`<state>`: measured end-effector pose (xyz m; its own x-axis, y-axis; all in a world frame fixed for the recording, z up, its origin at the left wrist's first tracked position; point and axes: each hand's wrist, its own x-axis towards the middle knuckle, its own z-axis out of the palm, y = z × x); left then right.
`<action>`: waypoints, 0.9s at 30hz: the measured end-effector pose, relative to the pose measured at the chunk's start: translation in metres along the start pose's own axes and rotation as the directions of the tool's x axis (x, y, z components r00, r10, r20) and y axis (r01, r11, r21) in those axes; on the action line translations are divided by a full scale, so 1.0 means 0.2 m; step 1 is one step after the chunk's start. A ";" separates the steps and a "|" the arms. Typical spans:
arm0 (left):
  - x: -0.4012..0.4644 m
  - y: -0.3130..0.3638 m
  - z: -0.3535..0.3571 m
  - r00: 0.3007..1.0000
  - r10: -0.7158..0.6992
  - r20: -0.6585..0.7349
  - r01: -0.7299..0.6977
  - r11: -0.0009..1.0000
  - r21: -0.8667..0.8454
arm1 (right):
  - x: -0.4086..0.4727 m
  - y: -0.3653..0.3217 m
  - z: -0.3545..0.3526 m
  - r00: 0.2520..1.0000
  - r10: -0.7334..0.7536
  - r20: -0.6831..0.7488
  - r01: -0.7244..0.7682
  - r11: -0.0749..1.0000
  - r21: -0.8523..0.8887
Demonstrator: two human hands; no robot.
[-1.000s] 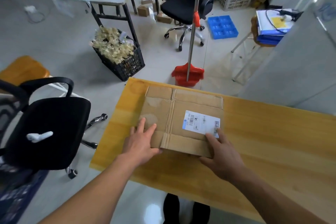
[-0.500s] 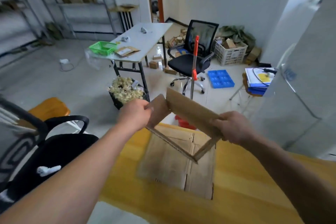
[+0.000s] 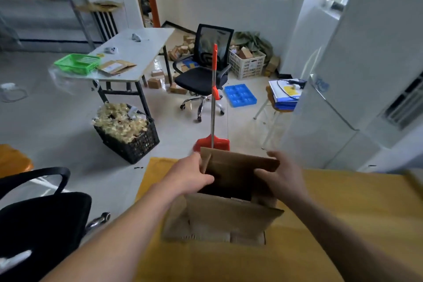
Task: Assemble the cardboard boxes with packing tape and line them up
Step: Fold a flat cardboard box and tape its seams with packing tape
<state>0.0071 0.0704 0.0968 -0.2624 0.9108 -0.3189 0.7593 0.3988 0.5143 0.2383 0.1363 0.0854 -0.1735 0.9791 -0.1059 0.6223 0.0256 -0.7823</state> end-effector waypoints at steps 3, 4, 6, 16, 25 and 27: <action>0.04 -0.04 0.01 0.985 0.141 0.104 -0.140 0.990 -0.014 | -0.03 0.07 0.06 1.000 -0.006 0.023 0.004 0.998 0.064; 0.05 -0.06 0.01 0.973 0.178 0.150 -0.176 0.984 -0.027 | -0.03 0.09 0.06 0.999 -0.009 0.046 0.004 0.993 0.115; 0.06 -0.10 -0.03 0.931 0.248 0.267 -0.233 0.968 -0.087 | -0.02 0.11 0.05 0.996 -0.016 0.092 -0.009 0.962 0.272; 0.09 -0.23 0.13 0.988 0.112 -0.107 -0.132 0.971 -0.201 | -0.05 0.15 0.03 0.999 -0.047 0.014 0.047 0.998 -0.041; 0.11 -0.21 0.27 0.981 0.180 -0.071 -0.189 0.815 -0.548 | -0.14 0.26 0.23 0.975 0.178 -0.130 -0.137 0.951 0.277; 0.11 -0.14 0.27 0.996 0.053 -0.071 -0.087 0.710 -0.699 | -0.13 0.27 0.21 0.979 0.178 -0.095 -0.147 0.951 0.272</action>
<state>0.0119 0.0734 0.0320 -0.2634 0.9358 -0.2342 0.1457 0.2786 0.9493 0.2445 0.1036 0.0198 0.0135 0.9826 -0.1850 0.4095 -0.1742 -0.8955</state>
